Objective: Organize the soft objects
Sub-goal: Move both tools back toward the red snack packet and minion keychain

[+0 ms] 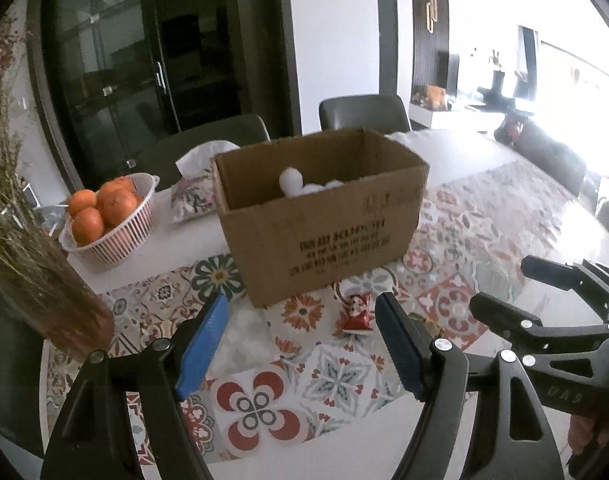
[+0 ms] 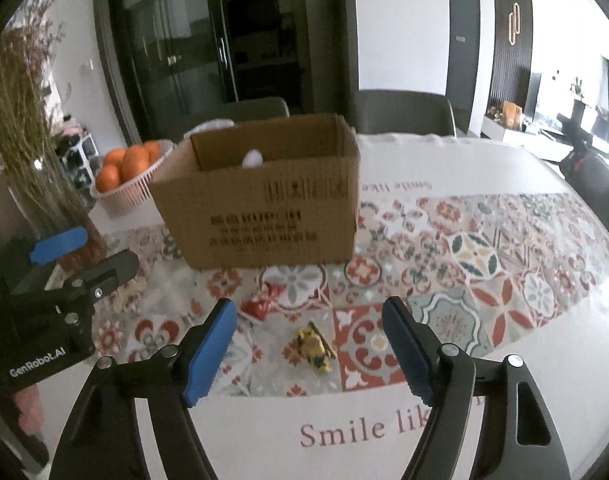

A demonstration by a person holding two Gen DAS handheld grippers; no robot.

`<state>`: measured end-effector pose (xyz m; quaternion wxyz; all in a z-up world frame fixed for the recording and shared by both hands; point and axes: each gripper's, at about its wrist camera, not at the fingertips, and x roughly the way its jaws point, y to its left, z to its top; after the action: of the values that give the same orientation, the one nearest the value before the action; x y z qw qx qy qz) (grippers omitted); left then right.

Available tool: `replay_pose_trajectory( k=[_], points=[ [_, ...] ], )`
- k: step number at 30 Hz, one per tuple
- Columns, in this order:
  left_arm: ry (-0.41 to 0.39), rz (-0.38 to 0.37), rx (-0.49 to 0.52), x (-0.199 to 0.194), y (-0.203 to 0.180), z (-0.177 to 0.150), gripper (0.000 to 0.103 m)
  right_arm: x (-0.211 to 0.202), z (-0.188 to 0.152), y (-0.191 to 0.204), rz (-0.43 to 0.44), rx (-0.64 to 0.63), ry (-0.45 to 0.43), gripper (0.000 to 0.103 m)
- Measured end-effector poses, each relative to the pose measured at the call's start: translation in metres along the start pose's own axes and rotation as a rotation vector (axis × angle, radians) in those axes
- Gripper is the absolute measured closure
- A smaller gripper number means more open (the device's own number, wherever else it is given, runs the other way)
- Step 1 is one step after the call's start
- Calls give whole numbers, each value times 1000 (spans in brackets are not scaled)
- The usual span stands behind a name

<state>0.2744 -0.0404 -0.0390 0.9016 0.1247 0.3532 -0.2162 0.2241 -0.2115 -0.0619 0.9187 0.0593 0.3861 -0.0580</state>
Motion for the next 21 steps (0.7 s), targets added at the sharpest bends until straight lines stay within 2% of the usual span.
replay_pose_trajectory(
  k=[21],
  points=[
    [158, -132, 69, 87, -15, -30, 28, 71, -44, -2, 21, -33, 184, 30]
  ],
)
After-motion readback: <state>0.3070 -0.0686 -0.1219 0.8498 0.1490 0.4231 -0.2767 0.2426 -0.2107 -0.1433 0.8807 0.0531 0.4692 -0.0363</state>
